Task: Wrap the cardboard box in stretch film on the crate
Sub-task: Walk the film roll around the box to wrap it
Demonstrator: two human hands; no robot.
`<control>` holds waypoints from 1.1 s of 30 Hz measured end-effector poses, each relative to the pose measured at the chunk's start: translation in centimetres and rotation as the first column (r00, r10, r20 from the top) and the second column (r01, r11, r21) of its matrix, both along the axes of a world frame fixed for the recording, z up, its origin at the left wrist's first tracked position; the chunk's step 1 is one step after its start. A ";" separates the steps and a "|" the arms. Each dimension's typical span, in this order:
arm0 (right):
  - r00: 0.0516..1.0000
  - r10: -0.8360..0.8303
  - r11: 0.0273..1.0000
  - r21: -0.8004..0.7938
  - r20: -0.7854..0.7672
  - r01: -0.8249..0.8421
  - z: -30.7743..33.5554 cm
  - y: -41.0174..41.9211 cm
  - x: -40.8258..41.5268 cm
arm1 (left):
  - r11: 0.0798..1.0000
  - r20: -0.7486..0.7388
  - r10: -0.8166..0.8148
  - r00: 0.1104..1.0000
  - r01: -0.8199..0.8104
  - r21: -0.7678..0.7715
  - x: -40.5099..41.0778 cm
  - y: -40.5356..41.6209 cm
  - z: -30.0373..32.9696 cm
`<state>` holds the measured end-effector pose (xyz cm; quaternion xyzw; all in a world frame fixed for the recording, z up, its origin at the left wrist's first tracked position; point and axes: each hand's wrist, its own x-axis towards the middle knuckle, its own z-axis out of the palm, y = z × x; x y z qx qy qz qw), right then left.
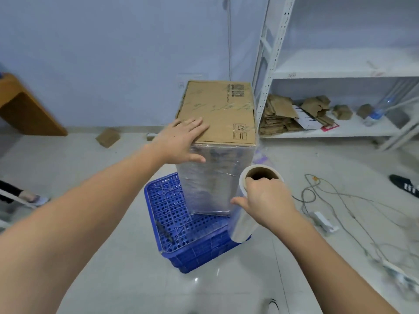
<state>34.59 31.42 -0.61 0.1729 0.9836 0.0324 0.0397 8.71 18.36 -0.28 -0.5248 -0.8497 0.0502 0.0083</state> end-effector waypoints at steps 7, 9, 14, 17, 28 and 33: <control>0.970 -0.242 0.968 -0.070 -0.005 0.241 -0.1 -1.8 1.3 | 0.987 -0.059 0.047 0.997 -0.037 0.159 -0.3 -0.2 -2.5; 0.961 -0.276 0.960 -0.056 -0.029 0.275 -0.1 -2.1 1.1 | 0.984 -0.090 0.048 0.995 -0.032 0.174 -0.3 0.0 -2.8; 0.948 -0.303 0.946 0.085 -0.101 0.311 -1.0 -2.0 0.6 | 0.983 -0.094 0.044 0.995 -0.026 0.182 -0.4 -0.2 -3.1; 0.955 -0.256 0.960 0.077 -0.153 0.270 -1.5 -1.4 1.0 | 0.985 -0.091 0.057 0.994 -0.041 0.170 -0.4 0.1 -3.1; 0.895 0.339 0.941 0.110 -0.290 -0.321 -1.6 -3.3 1.8 | 0.985 -0.073 0.088 0.993 -0.076 0.154 1.3 3.1 -2.1; 0.824 0.430 0.894 0.048 -0.369 -0.445 -1.5 -5.4 0.3 | 0.982 -0.076 0.104 0.992 -0.090 0.165 1.4 2.3 -2.5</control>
